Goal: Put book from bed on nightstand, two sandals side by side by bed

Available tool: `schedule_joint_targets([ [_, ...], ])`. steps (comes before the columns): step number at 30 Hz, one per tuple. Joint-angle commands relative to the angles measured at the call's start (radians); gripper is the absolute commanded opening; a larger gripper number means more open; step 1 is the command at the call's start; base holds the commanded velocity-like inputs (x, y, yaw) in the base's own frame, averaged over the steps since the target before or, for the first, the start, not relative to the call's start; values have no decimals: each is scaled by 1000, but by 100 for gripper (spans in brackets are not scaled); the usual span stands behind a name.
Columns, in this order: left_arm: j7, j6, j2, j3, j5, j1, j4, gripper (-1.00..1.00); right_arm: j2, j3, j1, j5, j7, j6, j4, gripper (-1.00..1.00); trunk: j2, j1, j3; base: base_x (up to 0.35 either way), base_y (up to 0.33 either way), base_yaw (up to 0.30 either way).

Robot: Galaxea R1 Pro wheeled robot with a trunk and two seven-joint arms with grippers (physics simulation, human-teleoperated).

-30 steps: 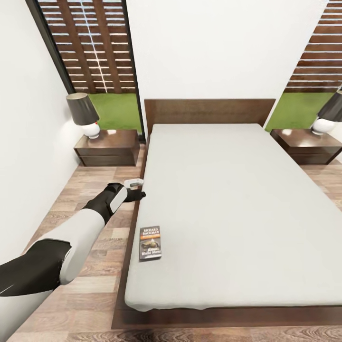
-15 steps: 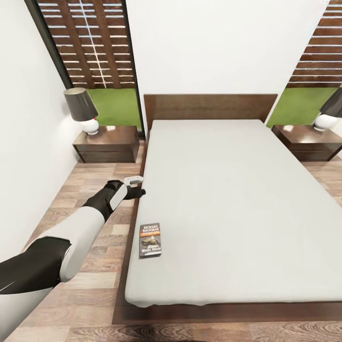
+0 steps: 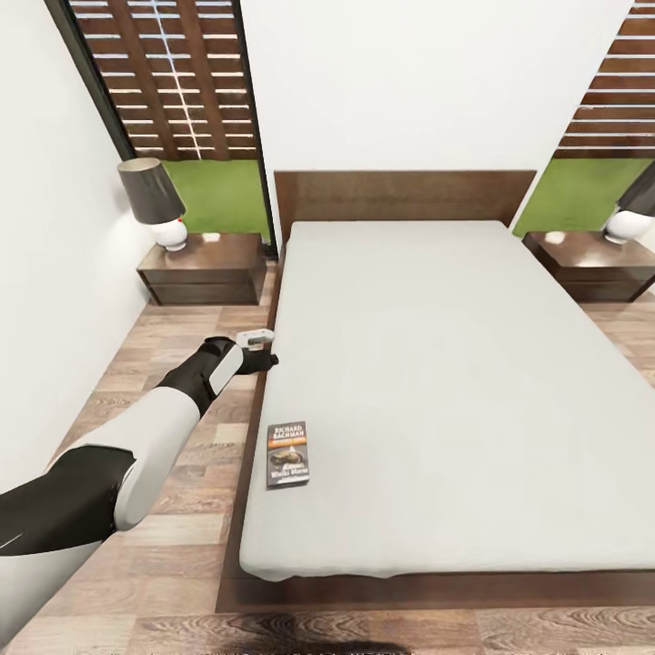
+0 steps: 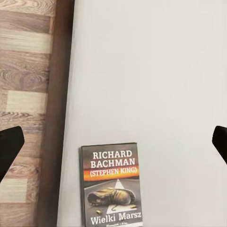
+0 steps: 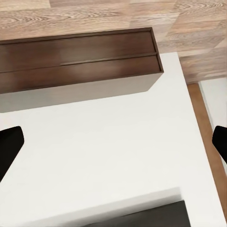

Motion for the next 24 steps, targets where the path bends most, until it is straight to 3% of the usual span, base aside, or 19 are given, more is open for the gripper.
schedule_joint_targets([
  [1, 8, 4, 1, -7, 11, -1, -1, 100, 0, -1, 0, -4, -3, 3, -1, 100, -2, 0, -3, 0, 0, 0],
  [24, 8, 5, 0, -7, 11, -3, -1, 100, 1, 0, 1, -4, -3, 25, -1, 100, -2, 0, -41, 0, 0, 0],
])
